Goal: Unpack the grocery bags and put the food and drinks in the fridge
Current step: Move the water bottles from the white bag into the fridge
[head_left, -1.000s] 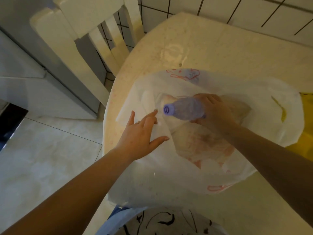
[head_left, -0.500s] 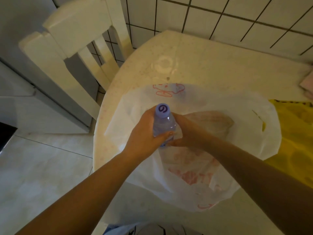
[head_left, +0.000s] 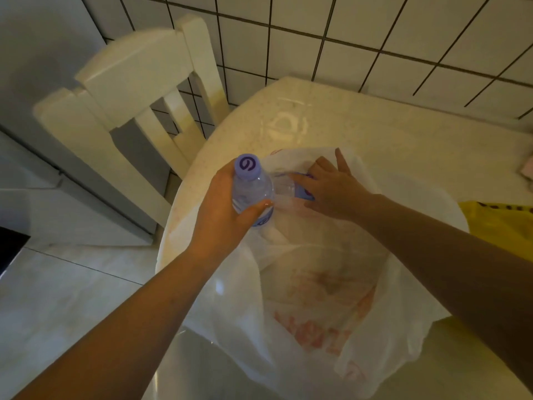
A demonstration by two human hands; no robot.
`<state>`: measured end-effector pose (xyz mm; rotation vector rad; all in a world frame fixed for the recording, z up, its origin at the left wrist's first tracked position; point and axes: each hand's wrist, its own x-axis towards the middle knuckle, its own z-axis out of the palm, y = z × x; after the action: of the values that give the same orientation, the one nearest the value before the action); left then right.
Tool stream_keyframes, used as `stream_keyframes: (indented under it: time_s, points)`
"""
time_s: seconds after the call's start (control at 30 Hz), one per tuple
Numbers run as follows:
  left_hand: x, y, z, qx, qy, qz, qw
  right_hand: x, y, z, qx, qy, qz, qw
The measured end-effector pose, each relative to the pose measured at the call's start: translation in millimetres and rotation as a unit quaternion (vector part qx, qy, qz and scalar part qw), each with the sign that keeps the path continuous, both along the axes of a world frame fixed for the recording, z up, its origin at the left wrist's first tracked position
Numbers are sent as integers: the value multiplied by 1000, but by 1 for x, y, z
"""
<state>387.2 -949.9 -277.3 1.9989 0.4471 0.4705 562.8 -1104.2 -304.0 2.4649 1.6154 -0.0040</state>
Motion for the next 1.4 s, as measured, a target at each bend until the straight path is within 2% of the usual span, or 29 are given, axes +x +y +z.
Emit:
stream_keyframes:
  time_s: [0.1,0.17,0.3,0.53,0.6,0.67,0.77,0.87,0.97,1.07,1.2,1.4]
  points:
    - [10,9,0,17,-3,0,1000,12,14,-6,6,91,-87,992]
    - [15,10,-1,17,-9,6,1000,20,25,-5,54,168,-150,973]
    - [17,14,-4,18,-14,29,999,41,34,-14,104,258,-195,940]
    - [22,20,-14,7,-6,50,999,65,24,-38,66,342,-268,898]
    - [24,21,-19,2,9,57,998,69,21,-40,47,338,-283,896]
    - [24,20,-24,2,17,57,998,70,21,-38,36,308,-263,914]
    - [23,20,-29,3,10,57,998,67,31,-27,66,231,-173,955]
    - [22,20,-29,-3,7,69,998,52,57,-17,77,201,-83,973]
    - [18,21,-29,-11,5,77,997,37,87,-16,35,200,-40,978]
    - [14,21,-29,-13,13,88,996,31,110,-22,-25,199,-43,979]
    - [17,20,-27,-37,12,89,995,22,125,-27,-68,156,-16,985]
    - [16,18,-27,-63,32,93,993,24,101,-18,-7,172,-9,985]
